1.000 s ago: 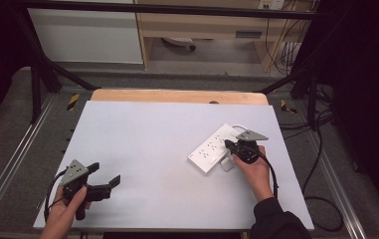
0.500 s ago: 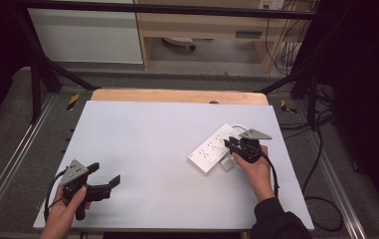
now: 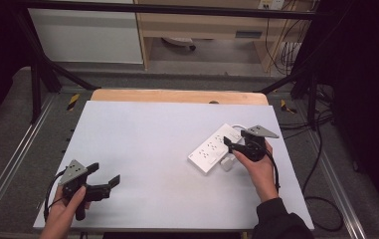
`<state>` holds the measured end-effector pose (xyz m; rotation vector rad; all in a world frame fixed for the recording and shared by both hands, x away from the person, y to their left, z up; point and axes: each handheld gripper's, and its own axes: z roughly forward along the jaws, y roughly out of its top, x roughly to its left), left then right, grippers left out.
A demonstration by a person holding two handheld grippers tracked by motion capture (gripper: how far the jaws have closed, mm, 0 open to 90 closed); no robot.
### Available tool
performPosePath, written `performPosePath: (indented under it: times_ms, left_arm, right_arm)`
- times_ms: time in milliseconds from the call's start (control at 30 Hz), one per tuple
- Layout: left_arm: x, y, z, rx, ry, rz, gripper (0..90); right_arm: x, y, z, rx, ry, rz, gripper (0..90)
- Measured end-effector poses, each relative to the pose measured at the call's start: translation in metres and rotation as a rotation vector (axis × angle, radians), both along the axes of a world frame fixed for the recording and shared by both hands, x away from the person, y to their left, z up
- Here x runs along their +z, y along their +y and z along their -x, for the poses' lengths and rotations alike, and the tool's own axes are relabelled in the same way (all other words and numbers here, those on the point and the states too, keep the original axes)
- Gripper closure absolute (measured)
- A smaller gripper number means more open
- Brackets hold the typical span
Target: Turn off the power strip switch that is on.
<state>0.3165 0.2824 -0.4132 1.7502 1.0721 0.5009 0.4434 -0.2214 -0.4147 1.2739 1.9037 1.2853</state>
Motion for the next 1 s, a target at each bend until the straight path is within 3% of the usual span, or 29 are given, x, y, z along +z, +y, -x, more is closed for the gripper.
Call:
performPosePath:
  times_ms: [300, 467, 700, 1000]
  left_arm:
    - [0.000, 0.000, 0.000, -0.001, 0.002, 0.006, 6.2]
    - [0.000, 0.001, 0.000, 0.004, 0.003, 0.012, 6.2]
    - [0.001, 0.002, 0.000, 0.010, 0.003, 0.024, 6.1]
    - [0.001, 0.002, 0.000, 0.007, 0.000, 0.025, 6.0]
  right_arm:
    - [0.011, -0.006, 0.008, -0.011, -0.015, -0.032, 6.3]
    - [0.014, -0.007, 0.013, -0.024, -0.031, -0.032, 5.5]
    - [0.022, -0.012, 0.023, 0.034, -0.041, -0.052, 2.9]
    - [0.024, -0.022, 0.034, 0.025, -0.035, -0.058, 2.7]
